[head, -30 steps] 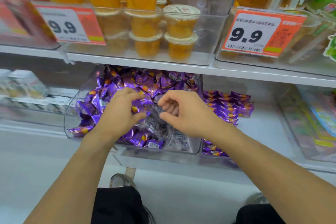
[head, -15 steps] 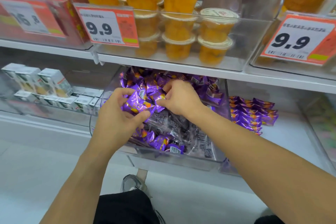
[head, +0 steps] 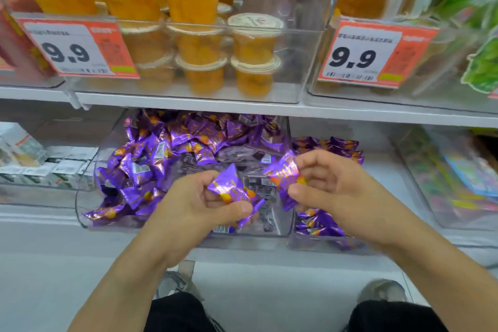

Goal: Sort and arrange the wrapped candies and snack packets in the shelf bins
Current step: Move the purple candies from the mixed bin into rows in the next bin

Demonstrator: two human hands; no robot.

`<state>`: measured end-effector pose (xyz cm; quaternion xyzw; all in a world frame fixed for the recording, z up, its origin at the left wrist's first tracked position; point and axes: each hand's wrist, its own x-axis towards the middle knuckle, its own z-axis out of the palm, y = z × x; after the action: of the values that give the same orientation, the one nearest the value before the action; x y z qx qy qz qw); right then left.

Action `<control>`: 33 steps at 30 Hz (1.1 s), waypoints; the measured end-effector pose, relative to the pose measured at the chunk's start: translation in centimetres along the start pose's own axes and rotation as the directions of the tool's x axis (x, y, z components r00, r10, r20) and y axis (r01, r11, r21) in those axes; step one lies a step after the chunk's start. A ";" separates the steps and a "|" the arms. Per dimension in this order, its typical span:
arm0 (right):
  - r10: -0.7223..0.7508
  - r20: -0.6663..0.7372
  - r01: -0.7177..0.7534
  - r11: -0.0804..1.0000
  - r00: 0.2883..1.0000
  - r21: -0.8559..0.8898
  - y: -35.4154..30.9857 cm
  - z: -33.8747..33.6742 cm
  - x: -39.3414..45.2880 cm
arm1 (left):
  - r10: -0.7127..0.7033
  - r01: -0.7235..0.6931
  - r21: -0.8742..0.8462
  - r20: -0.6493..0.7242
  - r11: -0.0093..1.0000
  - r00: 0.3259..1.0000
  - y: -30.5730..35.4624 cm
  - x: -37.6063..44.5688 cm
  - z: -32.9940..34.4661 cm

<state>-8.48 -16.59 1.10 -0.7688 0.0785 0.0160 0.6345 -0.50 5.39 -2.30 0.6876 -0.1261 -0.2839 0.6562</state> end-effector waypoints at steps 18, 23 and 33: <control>0.192 -0.017 -0.158 0.852 0.981 0.499 4.6 -9.3 -4.5 | 0.001 -0.013 0.100 0.114 0.995 0.993 1.0 2.2 10.8; 0.210 0.061 -0.215 0.875 0.976 0.433 4.6 -8.8 -4.7 | 0.017 -0.033 0.159 0.101 0.987 0.995 0.9 1.5 11.7; 0.099 -0.077 -0.065 0.931 0.992 0.359 4.0 -5.8 -4.3 | -0.034 0.028 0.103 0.058 0.994 0.998 0.1 1.4 11.5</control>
<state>-13.68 -22.60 -1.08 -0.6374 0.1418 -0.0079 0.7573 -5.73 -5.00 -2.26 0.7132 -0.1493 -0.3079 0.6118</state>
